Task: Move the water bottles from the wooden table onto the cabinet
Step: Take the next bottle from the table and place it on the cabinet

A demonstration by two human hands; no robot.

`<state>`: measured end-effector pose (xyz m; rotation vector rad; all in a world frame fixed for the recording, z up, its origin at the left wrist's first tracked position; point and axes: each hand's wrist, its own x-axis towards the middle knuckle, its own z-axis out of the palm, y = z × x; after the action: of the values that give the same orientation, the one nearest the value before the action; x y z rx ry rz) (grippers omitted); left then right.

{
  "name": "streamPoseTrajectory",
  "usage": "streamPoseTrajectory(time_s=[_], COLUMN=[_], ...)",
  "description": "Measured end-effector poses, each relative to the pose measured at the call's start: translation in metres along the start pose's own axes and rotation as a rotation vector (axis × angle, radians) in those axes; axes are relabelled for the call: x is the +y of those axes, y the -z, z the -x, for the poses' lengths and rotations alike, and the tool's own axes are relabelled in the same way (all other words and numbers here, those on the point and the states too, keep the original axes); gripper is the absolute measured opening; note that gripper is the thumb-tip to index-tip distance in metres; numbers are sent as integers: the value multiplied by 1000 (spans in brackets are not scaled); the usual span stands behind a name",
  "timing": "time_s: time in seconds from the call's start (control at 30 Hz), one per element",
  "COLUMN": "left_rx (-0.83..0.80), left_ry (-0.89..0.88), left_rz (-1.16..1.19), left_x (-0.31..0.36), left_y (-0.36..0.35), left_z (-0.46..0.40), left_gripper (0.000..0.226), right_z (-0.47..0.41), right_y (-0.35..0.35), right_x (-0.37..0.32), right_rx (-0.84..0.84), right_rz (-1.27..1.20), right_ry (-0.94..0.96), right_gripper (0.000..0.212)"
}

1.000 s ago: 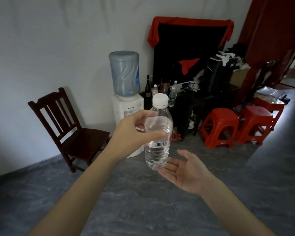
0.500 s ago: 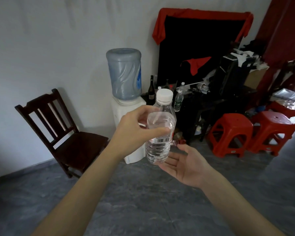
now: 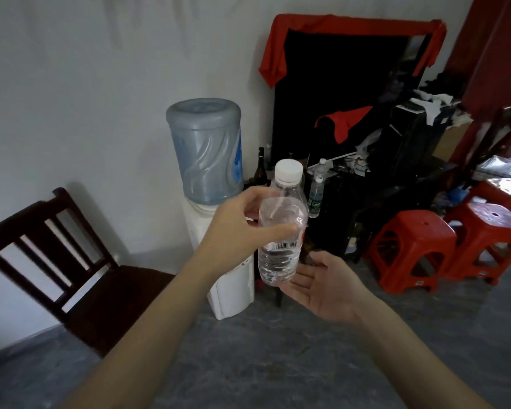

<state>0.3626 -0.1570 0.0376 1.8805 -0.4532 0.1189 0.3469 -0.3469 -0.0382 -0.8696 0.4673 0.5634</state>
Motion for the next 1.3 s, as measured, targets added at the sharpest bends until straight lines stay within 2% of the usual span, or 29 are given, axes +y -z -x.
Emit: streamPoseTrajectory(time_s=[0.13,0.3,0.5,0.93,1.17,1.3], left_rx=[-46,-115,-116,-53,-51,-52], left_ry=[-15,-10,21,94,176,224], left_rz=[19,-14,-38,-78,-82,-76], left_x=[-14,-39,-70,-110,-145,-176], left_y=[-2,-13,-37,-92,-101,-104], left_z=[-45,-93,-161,-334,-383,-413], left_gripper=[49,53,48,57,64,62], right_z=[-27,-61,-115,-241,-300,-338], right_y=[0,14,38,94,109,114], right_x=[-26,-56,-106,-269,-301,-315], right_rx=[10,49,54,-19,-55,-16], right_rz=[-38,-72,-72,-14,-54,-56], right_ry=[-3,2,-28,-84,-161,-204], right_gripper=[50,49,51,51,51,51])
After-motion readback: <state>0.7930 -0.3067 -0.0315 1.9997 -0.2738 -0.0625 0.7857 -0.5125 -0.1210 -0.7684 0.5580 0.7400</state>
